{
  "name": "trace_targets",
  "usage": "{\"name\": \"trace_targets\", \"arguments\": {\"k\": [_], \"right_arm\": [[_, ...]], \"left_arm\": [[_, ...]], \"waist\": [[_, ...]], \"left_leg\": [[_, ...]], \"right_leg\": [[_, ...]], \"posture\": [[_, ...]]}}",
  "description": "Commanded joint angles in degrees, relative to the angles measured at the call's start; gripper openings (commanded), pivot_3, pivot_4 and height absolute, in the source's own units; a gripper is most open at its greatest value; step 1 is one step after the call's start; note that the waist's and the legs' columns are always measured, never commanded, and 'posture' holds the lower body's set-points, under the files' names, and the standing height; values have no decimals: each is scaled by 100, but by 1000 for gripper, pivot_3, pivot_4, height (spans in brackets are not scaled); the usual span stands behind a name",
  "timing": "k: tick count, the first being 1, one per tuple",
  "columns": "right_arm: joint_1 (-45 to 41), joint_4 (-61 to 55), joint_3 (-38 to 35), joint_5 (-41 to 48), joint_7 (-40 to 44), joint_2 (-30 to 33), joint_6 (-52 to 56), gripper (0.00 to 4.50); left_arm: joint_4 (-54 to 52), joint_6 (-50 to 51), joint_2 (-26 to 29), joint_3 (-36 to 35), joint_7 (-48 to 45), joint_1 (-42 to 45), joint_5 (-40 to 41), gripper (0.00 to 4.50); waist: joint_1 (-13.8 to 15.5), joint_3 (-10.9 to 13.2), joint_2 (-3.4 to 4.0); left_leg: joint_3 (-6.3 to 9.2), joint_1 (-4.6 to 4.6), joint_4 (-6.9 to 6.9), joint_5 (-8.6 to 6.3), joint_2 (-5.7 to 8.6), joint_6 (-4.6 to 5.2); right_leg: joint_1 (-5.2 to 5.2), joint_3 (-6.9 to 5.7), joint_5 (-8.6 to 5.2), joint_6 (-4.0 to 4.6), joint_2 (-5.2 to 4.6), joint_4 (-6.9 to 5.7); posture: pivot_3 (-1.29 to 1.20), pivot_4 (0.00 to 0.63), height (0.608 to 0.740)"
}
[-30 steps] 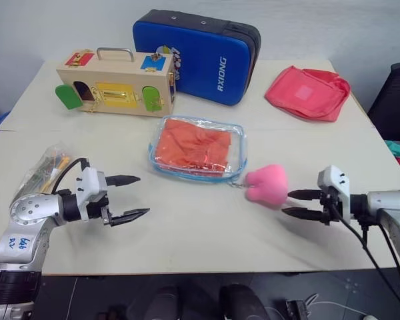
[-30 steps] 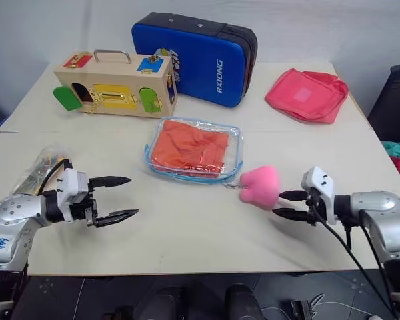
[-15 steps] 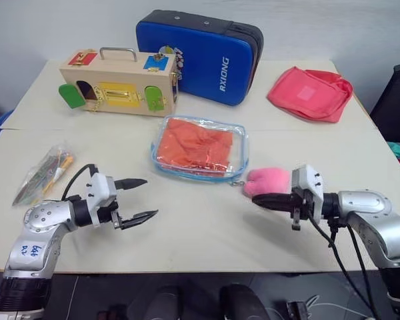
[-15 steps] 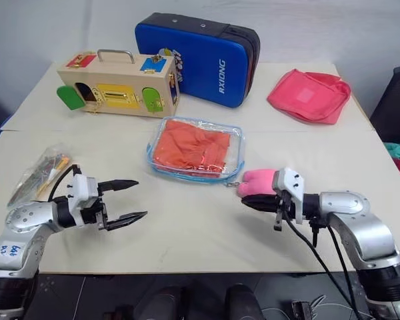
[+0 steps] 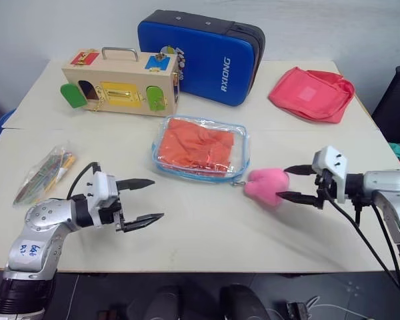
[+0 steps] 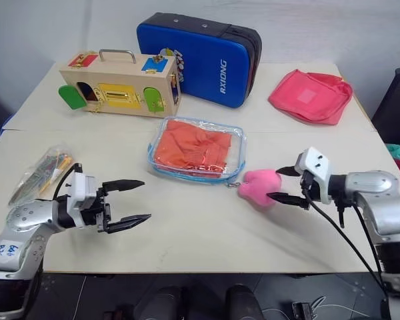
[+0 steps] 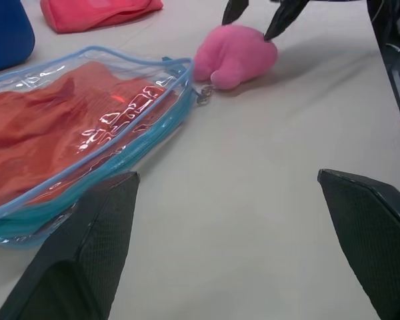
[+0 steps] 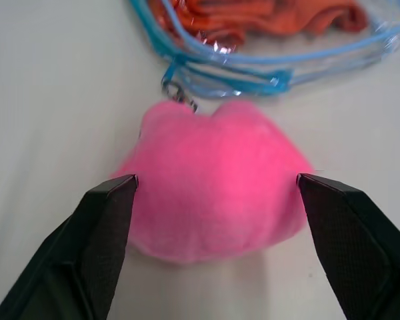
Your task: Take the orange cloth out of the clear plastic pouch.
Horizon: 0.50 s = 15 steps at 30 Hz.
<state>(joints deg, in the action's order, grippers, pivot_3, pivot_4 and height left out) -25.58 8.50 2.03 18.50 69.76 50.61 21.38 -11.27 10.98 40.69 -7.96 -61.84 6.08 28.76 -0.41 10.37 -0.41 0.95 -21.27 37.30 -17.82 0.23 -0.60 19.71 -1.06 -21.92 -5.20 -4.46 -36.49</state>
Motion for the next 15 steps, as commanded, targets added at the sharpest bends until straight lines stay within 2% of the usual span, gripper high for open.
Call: {"name": "trace_targets", "arguments": {"k": [1, 7, 11, 15], "right_arm": [[-213, 314, 138, 54, 407, -89, 101, 3398], [-194, 41, 39, 199, 931, 8, -109, 1404], [44, -1201, -316, 1079, 1197, 85, 502, 107], [165, -1703, 19, 934, 596, -289, 729, 20]], "left_arm": [[-77, -82, -11, 29, -20, 60, -31, 4500], [-29, -125, -34, 32, 20, 58, -90, 4500], [14, -154, -103, -19, 131, 31, -105, 4500], [38, -164, -175, 14, 168, 50, -113, 4500]], "waist": [[0, 0, 0], [8, 0, 0], [24, 2, 3], [21, 2, 2]], "left_leg": [[1, 0, 1, 0, 0, 0], [1, 0, 1, 0, 0, 0], [3, -2, -1, 0, 0, 0], [5, 0, 4, 0, -1, -1]], "right_leg": [[0, -1, 0, 0, 0, 0], [-1, -2, 0, 0, 0, 1], [1, -3, 0, 0, 0, 1], [-3, -5, 0, 0, 0, 1]], "posture": [[0, 150, 740], [0, 150, 740], [0, 150, 740], [0, 150, 740]]}}
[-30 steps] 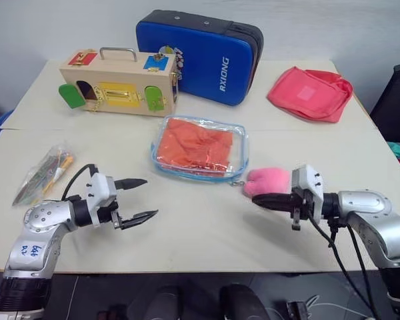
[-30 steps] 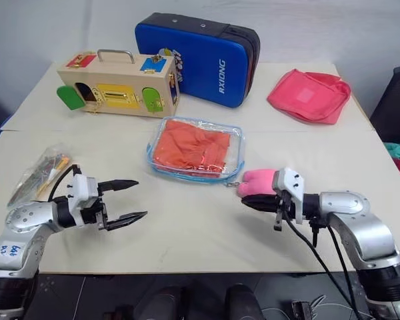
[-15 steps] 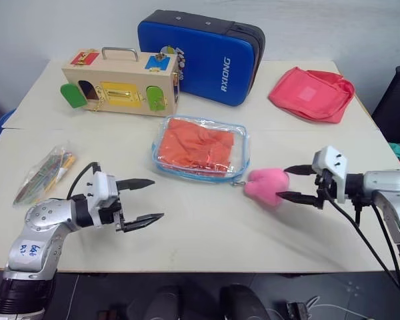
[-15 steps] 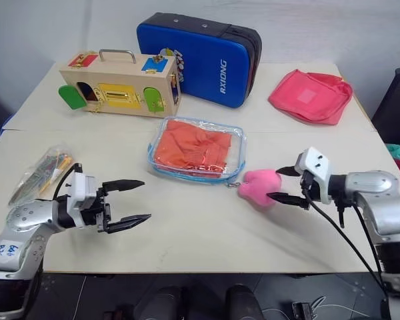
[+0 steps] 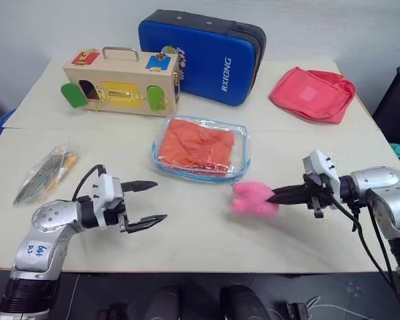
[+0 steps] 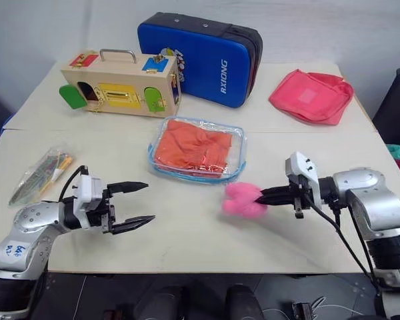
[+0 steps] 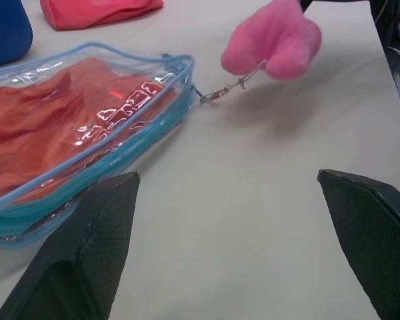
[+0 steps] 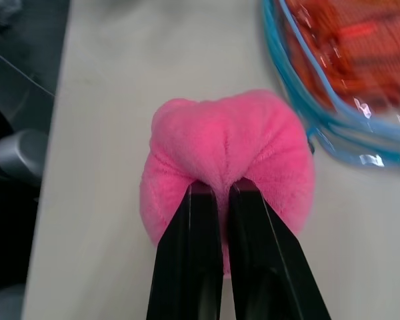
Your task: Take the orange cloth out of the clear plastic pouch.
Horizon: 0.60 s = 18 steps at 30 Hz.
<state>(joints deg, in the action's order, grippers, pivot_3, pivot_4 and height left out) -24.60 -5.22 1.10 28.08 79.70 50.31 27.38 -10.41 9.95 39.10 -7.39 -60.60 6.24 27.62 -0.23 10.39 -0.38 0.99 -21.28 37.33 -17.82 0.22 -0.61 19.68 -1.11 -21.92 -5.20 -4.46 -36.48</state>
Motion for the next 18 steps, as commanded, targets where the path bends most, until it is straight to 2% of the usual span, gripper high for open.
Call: {"name": "trace_targets", "arguments": {"k": [1, 4, 6, 10, 17, 18], "right_arm": [[79, -303, 239, -184, -615, -455, -2, 20], [109, 61, 511, -582, -1187, -1086, -327, 20], [164, 286, 702, -656, -1141, -1280, -326, 592], [329, 294, 814, -925, -1128, -1490, -1170, 1801], [887, -742, -227, 235, -482, -709, -720, 4258], [974, -794, -376, 357, -427, -578, -649, 4450]], "left_arm": [[-36, -62, -39, -18, 53, 58, -8, 4500], [16, -75, -103, 86, 51, 162, -50, 4500], [69, -118, -143, 161, 44, 260, -104, 4500], [216, -178, -264, 408, -1, 593, -230, 4500], [584, -286, -624, 1049, -192, 1208, -492, 4500], [641, -326, -705, 1174, -208, 1298, -566, 4500]], "waist": [[2, -2, -4], [-1, -3, -5], [2, -2, -4], [18, -2, -4], [17, -2, -4], [19, -2, -4]], "left_leg": [[1, 0, 1, 0, 0, 0], [0, 2, 1, 1, 1, -1], [-1, -1, 1, 1, 2, -2], [-1, -3, 3, 1, 5, -2], [1, -4, 6, 1, 5, -2], [1, -3, 6, 1, 5, -2]], "right_leg": [[-1, -1, 0, 0, 0, 0], [0, 1, 0, 0, 0, -2], [4, 1, 0, 0, 0, -4], [3, -2, 0, 0, -1, -4], [0, -5, 0, -1, 1, -4], [-3, -7, 0, -1, 2, -4]], "posture": [[0, 150, 740], [0, 150, 740], [0, 150, 740], [0, 150, 740], [0, 150, 740], [0, 150, 740]]}}
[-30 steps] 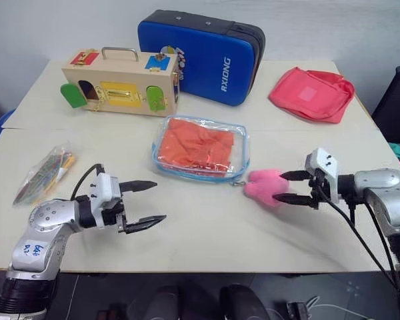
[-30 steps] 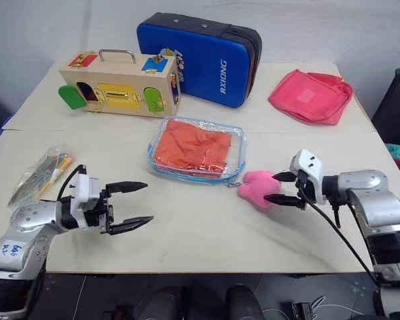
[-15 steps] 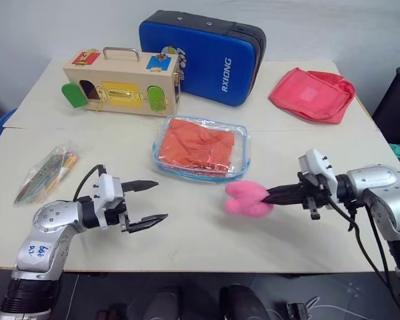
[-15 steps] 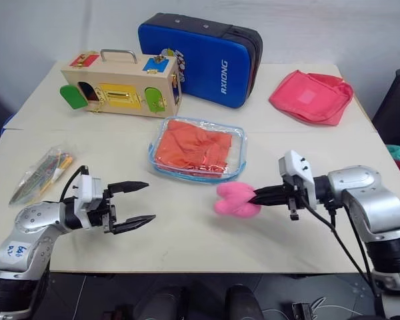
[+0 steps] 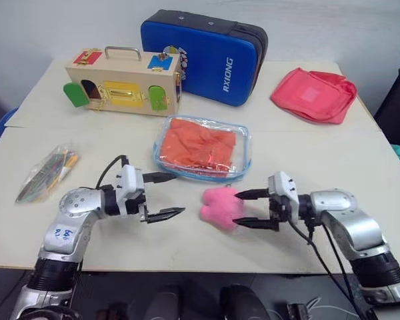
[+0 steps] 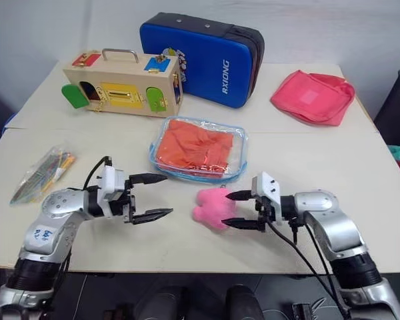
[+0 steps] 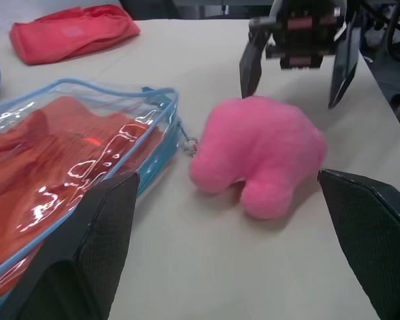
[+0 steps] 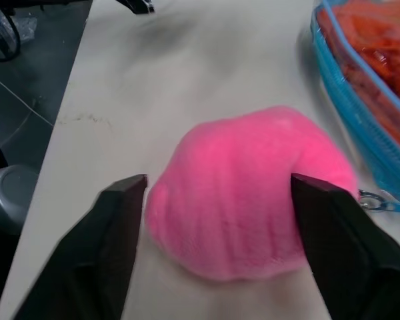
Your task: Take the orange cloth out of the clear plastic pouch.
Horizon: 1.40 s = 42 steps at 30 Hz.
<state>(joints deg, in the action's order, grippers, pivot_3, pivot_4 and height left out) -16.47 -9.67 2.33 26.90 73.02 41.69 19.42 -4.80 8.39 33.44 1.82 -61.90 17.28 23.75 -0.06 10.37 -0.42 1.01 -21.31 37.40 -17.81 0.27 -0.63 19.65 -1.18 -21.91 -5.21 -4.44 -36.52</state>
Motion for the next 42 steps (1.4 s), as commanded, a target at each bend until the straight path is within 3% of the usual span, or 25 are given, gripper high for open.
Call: {"name": "trace_targets", "arguments": {"k": [1, 3, 6, 11, 14, 20, 25, 28, 39, 42], "right_arm": [[287, -343, -783, 585, 282, 473, 213, 4450], [414, -129, -1323, 670, 268, 664, 44, 4450], [276, 610, -1727, 254, 212, 567, -1186, 4450], [-223, 2258, -1448, -673, 293, 479, -3020, 4450], [-854, 3070, -980, -1218, 279, 358, -3733, 4500], [-2828, 4855, 225, -2404, 54, -420, -4275, 4500], [-3576, 5810, 763, -3047, -213, -804, -4536, 4500], [-3820, 6212, 975, -3242, -165, -899, -4676, 3923], [-3882, 6519, 900, -3170, -181, -1000, -4962, 210], [-3905, 6537, 840, -3141, -336, -1010, -5007, 66]], "left_arm": [[169, -114, -301, 466, -65, 346, -264, 4500], [420, -111, -621, 876, -16, 628, -527, 4500], [806, -157, -1087, 1257, 187, 937, -886, 4500], [1395, -189, -1509, 1684, 597, 1164, -1538, 4500], [1500, -239, -1544, 1709, 705, 1149, -1677, 3898], [1365, -185, -1414, 1629, 769, 977, -1733, 2168], [1245, -65, -1360, 1545, 826, 916, -1692, 790], [1102, 61, -1338, 1477, 875, 832, -1619, 159], [769, 195, -1046, 1161, 990, 401, -1513, 111], [749, 163, -946, 1089, 978, 336, -1492, 111]], "waist": [[4, 1, -1], [63, 1, -1], [84, 1, -2], [-3, 2, -4], [-45, 2, -3], [-147, 0, 4], [-80, 0, 5], [-32, 0, 5], [-168, -1, 6], [-168, -1, 6]], "left_leg": [[0, 0, 0, 0, 0, 0], [0, 1, 3, 0, 1, 0], [-2, 1, 22, -2, 4, 8], [-9, 3, 25, -2, 2, 9], [-18, 4, 23, -1, -3, 8], [-14, 9, 41, 2, -4, 5], [0, -3, 40, 3, -5, 3], [-1, -16, 49, 1, 1, 6], [-1, -12, 45, 2, -4, 3], [-2, -9, 43, 3, -5, 2]], "right_leg": [[-1, -1, 0, 0, 0, 2], [-4, -2, 0, 0, 0, 2], [-12, 0, 6, -12, 2, 3], [-9, 6, 8, -15, 8, -3], [-3, 13, 8, -14, 14, -7], [-5, 15, 8, -14, 11, -27], [-3, 1, 7, -14, 7, -36], [0, -1, 8, -14, 0, -34], [5, 0, 7, -14, 5, -40], [5, 0, 7, -14, 7, -39]], "posture": [[0, 150, 740], [0, 150, 740], [0, 150, 740], [0, 150, 740], [0, 150, 740], [0, 150, 740], [0, 150, 740], [0, 150, 740], [0, 150, 740], [0, 150, 740]]}}
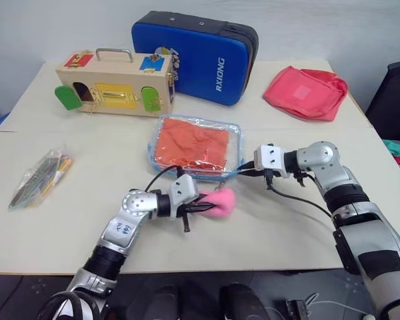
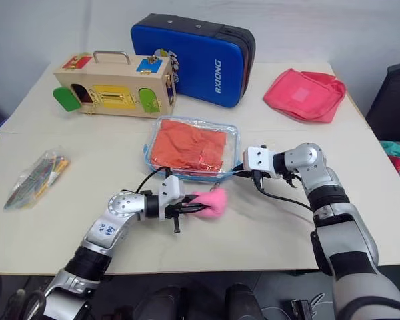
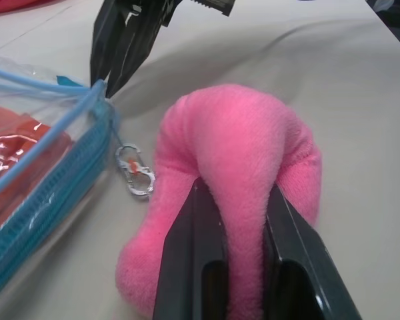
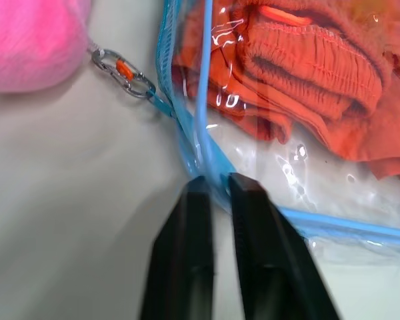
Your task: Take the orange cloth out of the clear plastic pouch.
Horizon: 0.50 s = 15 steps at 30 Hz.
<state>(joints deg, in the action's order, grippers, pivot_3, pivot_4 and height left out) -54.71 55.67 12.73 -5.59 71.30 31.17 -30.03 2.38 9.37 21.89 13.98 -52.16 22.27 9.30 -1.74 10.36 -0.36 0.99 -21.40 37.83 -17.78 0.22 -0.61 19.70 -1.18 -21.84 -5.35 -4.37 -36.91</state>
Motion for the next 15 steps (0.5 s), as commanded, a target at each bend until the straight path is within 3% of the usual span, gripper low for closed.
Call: {"name": "trace_targets", "arguments": {"k": [1, 8, 15], "right_arm": [[-90, 12, -204, 109, -203, 42, -82, 66], [98, -263, -216, 292, -107, 38, -81, 66], [515, -756, -232, 629, 691, 543, -639, 66]], "left_arm": [[42, 58, 225, -137, 15, -166, -46, 111], [4, 168, 234, -354, 222, -216, 121, 111], [-88, 1133, 436, -1653, 792, -515, 979, 111]], "waist": [[0, 0, 0], [1, 0, 0], [13, 1, 0]], "left_leg": [[0, 0, 0, 0, 0, 0], [-1, 0, 0, 0, 0, 0], [0, -1, 0, 0, 0, 0]], "right_leg": [[0, 1, 0, 0, 0, 0], [0, 2, 0, 0, 0, 0], [1, 2, 0, 0, -3, 0]], "posture": [[0, 150, 740], [0, 150, 740], [0, 150, 740]]}}
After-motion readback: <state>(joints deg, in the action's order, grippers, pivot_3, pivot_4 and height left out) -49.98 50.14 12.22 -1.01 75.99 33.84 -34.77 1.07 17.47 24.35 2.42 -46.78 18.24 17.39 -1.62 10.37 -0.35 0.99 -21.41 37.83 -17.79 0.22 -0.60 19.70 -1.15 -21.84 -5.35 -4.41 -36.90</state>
